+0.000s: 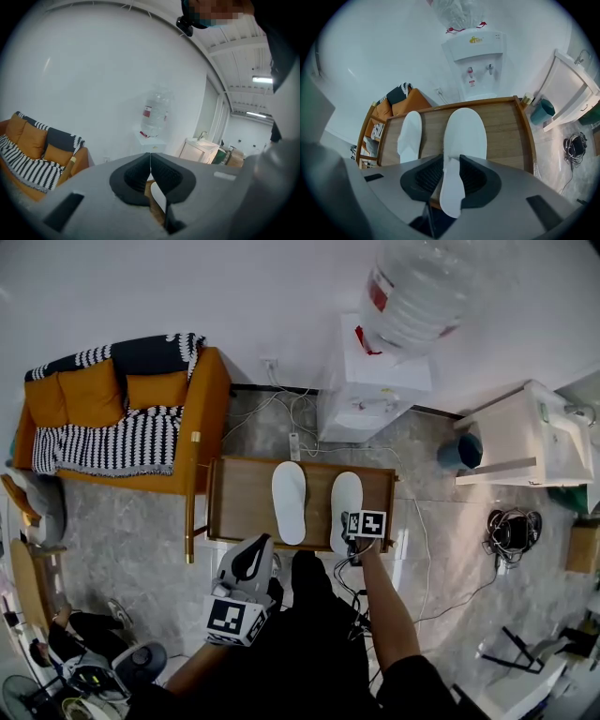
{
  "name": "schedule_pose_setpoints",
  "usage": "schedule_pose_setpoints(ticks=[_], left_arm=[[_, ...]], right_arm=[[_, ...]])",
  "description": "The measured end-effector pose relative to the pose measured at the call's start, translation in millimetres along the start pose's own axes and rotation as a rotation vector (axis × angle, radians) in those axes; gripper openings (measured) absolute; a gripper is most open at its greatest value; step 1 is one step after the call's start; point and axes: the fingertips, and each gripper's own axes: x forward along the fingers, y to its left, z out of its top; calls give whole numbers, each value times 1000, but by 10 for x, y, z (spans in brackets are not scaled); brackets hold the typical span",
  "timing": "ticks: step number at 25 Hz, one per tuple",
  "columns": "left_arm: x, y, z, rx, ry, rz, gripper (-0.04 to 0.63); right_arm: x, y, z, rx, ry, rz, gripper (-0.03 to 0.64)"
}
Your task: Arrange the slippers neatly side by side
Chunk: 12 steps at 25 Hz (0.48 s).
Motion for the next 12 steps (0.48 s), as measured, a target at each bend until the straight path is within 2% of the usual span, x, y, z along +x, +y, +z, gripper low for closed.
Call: schedule_pose_setpoints(ticks=[6, 12], left_arm=[[-59, -16, 20, -2, -17, -8, 17], [-169, 4, 55, -5, -40, -17, 17]], right_arm=[[-173, 44, -13, -17, -44, -5, 95], [-461, 340, 70, -18, -191, 64, 73]])
